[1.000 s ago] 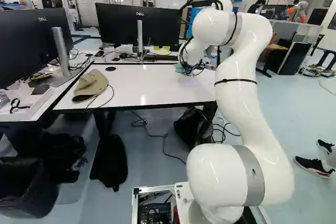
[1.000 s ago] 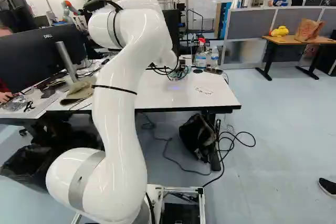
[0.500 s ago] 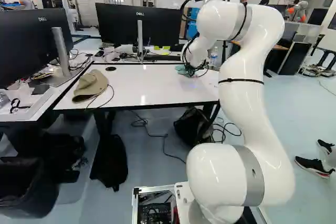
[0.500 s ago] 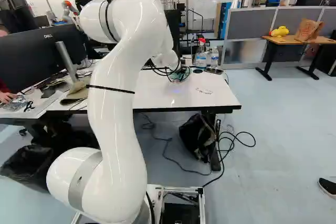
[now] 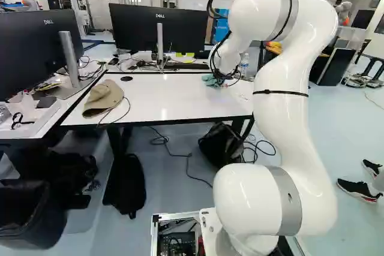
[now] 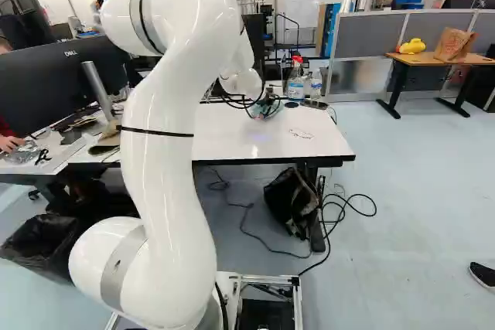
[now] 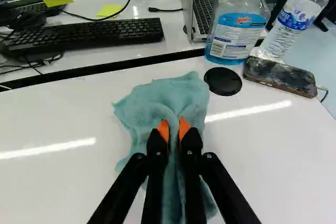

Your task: Clean the table with the green towel

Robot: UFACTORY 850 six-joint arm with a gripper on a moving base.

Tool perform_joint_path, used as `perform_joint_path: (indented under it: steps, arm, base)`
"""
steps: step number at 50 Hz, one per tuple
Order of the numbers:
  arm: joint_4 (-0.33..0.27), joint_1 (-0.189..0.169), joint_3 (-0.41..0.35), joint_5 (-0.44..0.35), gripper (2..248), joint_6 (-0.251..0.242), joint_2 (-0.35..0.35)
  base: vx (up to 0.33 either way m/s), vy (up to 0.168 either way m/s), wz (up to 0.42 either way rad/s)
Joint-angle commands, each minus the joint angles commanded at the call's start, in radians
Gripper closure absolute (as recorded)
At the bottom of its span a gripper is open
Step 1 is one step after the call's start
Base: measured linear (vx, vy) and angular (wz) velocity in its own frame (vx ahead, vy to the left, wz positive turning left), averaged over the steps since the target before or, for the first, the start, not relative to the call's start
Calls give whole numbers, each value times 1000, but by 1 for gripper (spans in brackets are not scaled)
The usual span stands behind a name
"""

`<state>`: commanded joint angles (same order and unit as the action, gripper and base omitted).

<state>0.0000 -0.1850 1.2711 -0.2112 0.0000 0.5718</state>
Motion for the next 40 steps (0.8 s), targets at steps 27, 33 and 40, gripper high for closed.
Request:
perform_joint_path:
  steps: [27, 33, 40]
  arm:
    - [0, -14, -158, 0, 208, 0, -150]
    - [0, -21, -190, 0, 208, 0, -175]
    - [0, -32, -225, 0, 208, 0, -204]
  base:
    - [0, 0, 0]
    - [0, 0, 0]
    - [0, 0, 0]
